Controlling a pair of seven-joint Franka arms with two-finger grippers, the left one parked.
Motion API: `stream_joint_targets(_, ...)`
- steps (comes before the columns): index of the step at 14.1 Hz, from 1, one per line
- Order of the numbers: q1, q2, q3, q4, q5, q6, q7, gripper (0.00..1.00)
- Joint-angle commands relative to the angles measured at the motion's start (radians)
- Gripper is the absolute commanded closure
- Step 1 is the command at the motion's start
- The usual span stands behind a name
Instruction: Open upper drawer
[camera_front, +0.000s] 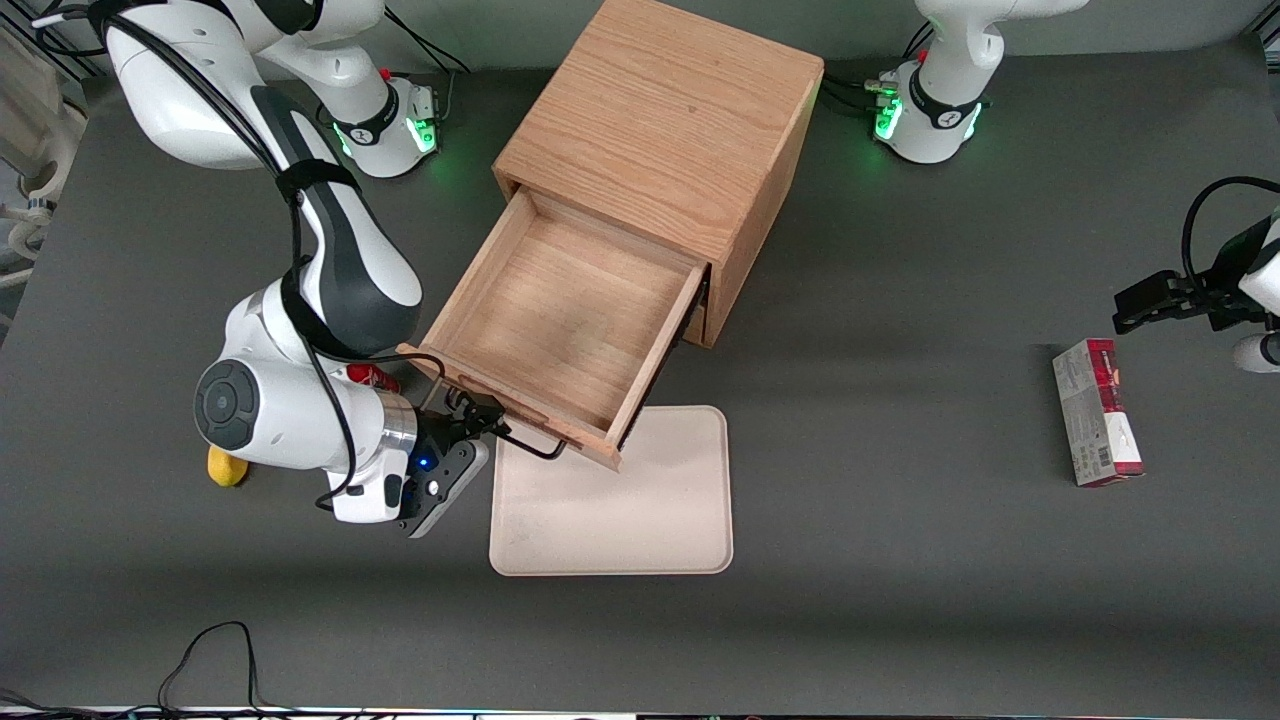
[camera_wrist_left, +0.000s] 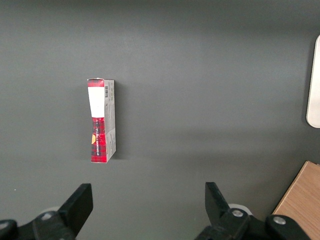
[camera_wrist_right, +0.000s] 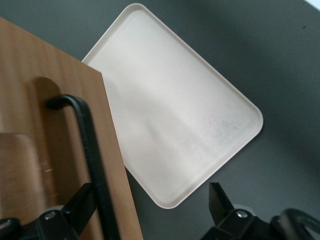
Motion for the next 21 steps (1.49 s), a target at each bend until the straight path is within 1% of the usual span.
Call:
stream_joint_targets(1, -0.022, 0.008, 0.003, 0.059, 0.010, -0.020, -0.011, 0.00)
stream_joint_targets(4, -0.020, 0.014, 0.006, 0.059, 0.007, -0.032, -0.018, 0.00)
stream_joint_targets(7, -0.022, 0.000, 0.002, 0.061, 0.004, -0.096, -0.019, 0.00)
stream_joint_targets(9, -0.034, -0.024, -0.007, 0.061, 0.001, -0.133, -0.019, 0.00)
stream_joint_targets(11, -0.057, -0.099, -0.009, 0.035, -0.004, -0.176, -0.021, 0.00)
stream_joint_targets(12, -0.072, -0.136, -0.021, 0.024, -0.005, -0.238, -0.016, 0.00)
stream_joint_targets(15, -0.070, -0.243, -0.118, -0.038, -0.007, -0.354, -0.008, 0.00)
stream_joint_targets(16, -0.068, -0.297, -0.148, -0.098, -0.016, -0.369, 0.010, 0.00)
stream_joint_targets(17, -0.067, -0.354, -0.173, -0.171, -0.039, -0.369, 0.049, 0.00)
stream_joint_targets(18, -0.067, -0.403, -0.176, -0.225, -0.088, -0.369, 0.117, 0.00)
stream_joint_targets(19, -0.068, -0.452, -0.178, -0.287, -0.131, -0.368, 0.225, 0.00)
stream_joint_targets(20, -0.067, -0.506, -0.178, -0.349, -0.163, -0.354, 0.317, 0.00)
stream_joint_targets(21, -0.068, -0.549, -0.179, -0.396, -0.168, -0.353, 0.387, 0.00)
